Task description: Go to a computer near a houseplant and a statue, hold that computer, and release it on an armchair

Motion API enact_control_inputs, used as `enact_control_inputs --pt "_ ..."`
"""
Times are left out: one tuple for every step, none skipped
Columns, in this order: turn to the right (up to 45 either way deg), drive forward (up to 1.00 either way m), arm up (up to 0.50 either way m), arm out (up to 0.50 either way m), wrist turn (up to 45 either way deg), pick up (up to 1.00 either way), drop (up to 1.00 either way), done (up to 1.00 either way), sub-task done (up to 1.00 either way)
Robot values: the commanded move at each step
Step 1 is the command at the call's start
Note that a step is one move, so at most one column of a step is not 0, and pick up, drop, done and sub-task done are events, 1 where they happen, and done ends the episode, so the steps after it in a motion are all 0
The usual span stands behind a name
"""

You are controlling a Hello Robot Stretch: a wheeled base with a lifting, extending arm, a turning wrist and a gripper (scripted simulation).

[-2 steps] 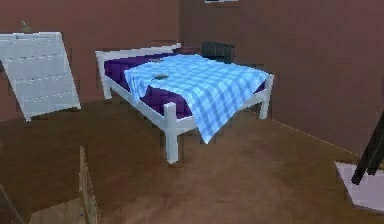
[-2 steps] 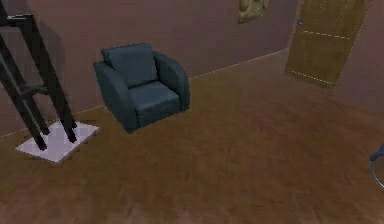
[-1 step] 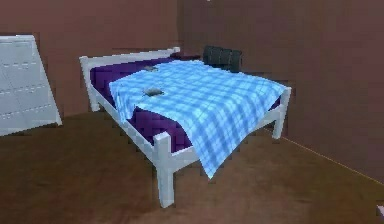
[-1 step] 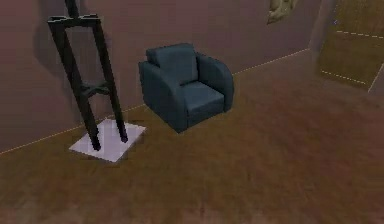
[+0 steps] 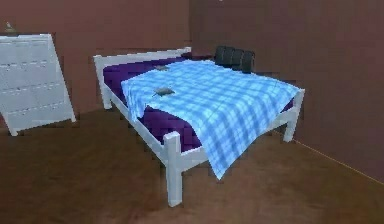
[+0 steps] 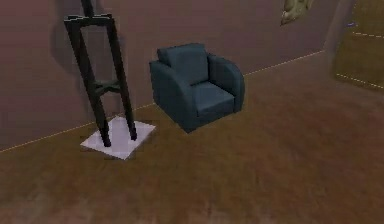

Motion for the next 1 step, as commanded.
enact_control_inputs --pt "0.0 0.25 0.0 0.0 0.0 0.0 0.0 0.0 0.0"
